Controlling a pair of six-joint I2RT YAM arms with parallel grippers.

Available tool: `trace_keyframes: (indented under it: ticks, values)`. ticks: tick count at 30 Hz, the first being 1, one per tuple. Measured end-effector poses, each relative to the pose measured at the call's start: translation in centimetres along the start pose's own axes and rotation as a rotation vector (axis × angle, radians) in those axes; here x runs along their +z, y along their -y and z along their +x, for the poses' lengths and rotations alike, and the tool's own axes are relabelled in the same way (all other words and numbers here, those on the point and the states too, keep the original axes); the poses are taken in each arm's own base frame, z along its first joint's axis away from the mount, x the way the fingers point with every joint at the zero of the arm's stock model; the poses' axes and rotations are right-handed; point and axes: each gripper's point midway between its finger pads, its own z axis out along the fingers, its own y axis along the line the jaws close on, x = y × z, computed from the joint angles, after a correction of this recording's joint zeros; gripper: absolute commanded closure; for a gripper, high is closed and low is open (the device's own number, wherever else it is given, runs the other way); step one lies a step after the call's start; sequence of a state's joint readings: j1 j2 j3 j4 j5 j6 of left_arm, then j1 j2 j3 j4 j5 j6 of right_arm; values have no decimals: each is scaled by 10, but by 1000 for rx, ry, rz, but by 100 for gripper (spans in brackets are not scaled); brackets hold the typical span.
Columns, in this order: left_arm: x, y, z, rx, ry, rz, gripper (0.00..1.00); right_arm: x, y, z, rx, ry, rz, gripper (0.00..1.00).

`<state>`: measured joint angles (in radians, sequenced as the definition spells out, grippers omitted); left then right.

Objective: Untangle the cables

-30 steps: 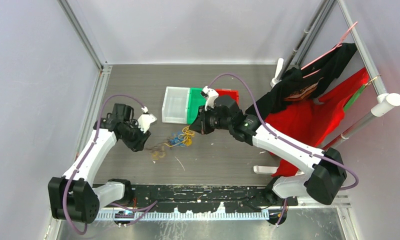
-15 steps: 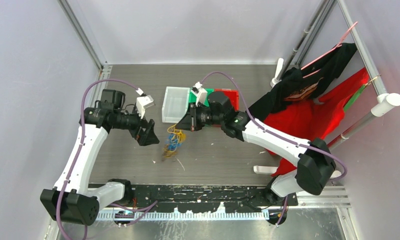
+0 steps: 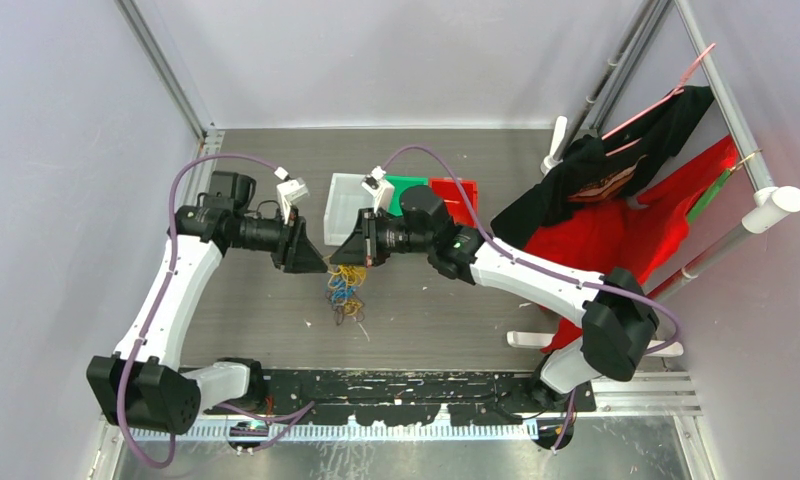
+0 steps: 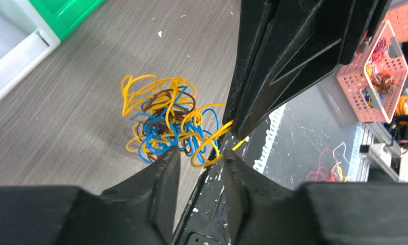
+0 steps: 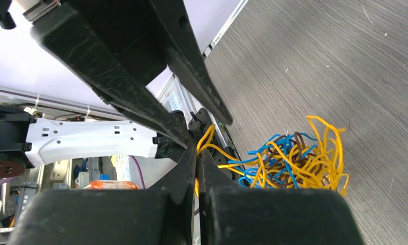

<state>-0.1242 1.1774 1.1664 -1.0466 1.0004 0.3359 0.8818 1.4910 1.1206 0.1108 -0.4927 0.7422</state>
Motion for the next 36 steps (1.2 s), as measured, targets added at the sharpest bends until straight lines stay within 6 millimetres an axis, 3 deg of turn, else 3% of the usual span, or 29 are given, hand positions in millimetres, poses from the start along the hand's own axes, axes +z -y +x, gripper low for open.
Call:
trace_keyframes:
  ticks: [5, 7, 9, 11, 14, 15, 25, 36]
  values:
    - [3, 0, 0, -31, -4, 25, 95, 1, -5, -1, 7, 5, -19, 99]
    - [3, 1, 0, -43, -2, 27, 100, 1, -6, -2, 7, 10, -24, 99]
    - [3, 1, -1, -51, -1, 27, 100, 2, -7, -3, 5, 13, -29, 98]
    - [3, 1, 0, -60, -2, 22, 100, 2, -7, -4, 5, 17, -27, 90]
    - [2, 0, 0, -64, -5, 3, 100, 3, -3, -4, 8, 25, -11, 57]
    - [1, -1, 0, -64, -6, -10, 100, 3, -2, -4, 9, 30, -5, 55]
    - [-21, 7, -18, 22, 44, -135, 100, 5, 25, -10, -53, 97, 120, 40]
    - [-31, 12, -28, 6, 72, -183, 100, 18, 32, 21, -138, 106, 166, 32]
